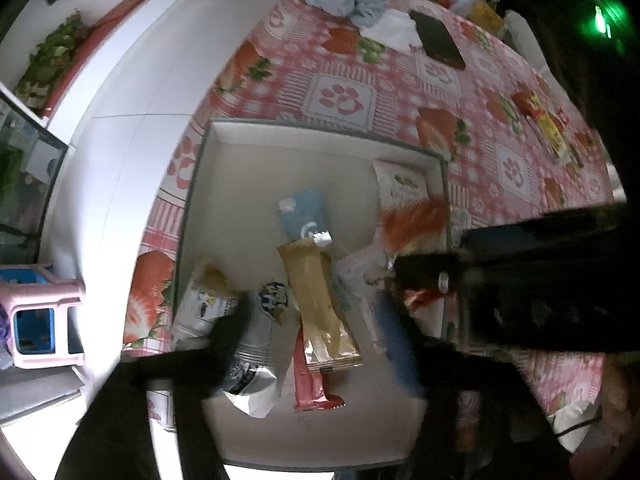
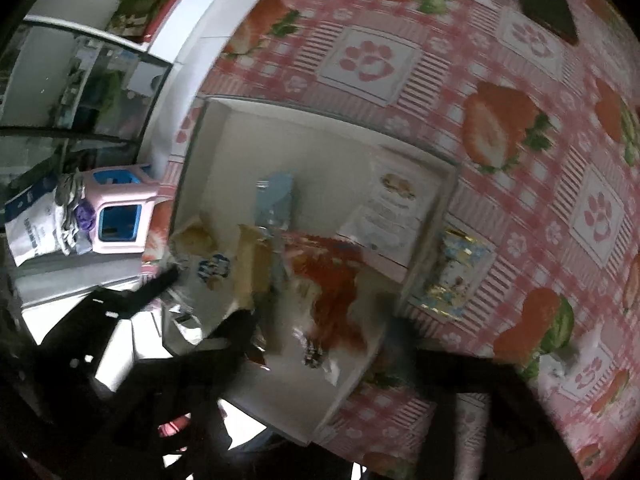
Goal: Organize snacks
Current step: 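Carry tan bar and red packet over the tray and release both, then move both open tools to the Hello Kitty candy and clear bag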
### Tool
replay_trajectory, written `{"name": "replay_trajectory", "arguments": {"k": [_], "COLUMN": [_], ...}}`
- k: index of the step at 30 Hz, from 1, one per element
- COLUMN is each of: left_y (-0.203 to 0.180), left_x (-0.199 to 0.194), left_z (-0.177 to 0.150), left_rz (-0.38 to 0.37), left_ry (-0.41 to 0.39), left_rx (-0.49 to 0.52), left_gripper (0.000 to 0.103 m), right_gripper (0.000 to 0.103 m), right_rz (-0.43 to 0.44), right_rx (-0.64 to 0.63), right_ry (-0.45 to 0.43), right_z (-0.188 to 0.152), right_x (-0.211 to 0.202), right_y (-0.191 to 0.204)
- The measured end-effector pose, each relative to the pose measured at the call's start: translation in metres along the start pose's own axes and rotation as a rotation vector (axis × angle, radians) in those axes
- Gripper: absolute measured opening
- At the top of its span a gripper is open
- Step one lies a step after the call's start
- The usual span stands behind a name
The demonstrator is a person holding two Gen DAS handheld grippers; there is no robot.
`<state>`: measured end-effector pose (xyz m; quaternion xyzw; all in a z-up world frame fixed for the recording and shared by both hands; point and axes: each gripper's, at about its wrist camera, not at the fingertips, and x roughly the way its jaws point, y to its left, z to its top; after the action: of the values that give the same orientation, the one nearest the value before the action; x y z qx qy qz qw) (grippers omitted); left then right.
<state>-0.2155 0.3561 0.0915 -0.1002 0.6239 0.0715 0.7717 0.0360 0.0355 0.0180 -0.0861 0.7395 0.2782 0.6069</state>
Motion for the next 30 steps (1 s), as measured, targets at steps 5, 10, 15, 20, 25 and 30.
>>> {"name": "replay_trajectory", "arguments": {"k": [5,10,15,20,25,30], "left_y": [-0.002,-0.014,-0.031,-0.046,-0.059,-0.081], "left_x": [0.001,0.003,0.004,0.005,0.003,-0.002], "left_z": [0.001,0.003,0.005,0.008,0.011,0.017], "left_rz": [-0.010,-0.013,-0.022,-0.022,-0.033,-0.072], "left_ry": [0.012,0.022,0.031,0.038,0.046,0.043], "left_rx": [0.000,0.036,0.073,0.122,0.148,0.188], "left_gripper": [0.080,0.080,0.080,0.080,0.080,0.080], "right_gripper": [0.101,0.101,0.101,0.101,0.101,0.101], "right_rz": [-0.024,-0.065,-0.087,-0.078,-0.058,-0.094], "right_rx": [0.121,0.304,0.542,0.750,0.837,0.827], "right_ry": [0.004,0.024,0.063,0.065,0.031,-0.027], "right_z": [-0.015,-0.052,-0.106,-0.141,-0.142,-0.107], "right_x": [-0.002,-0.002,0.004,0.007,0.003,-0.005], "right_y": [-0.043,-0.105,-0.172,-0.213,-0.235,-0.245]}}
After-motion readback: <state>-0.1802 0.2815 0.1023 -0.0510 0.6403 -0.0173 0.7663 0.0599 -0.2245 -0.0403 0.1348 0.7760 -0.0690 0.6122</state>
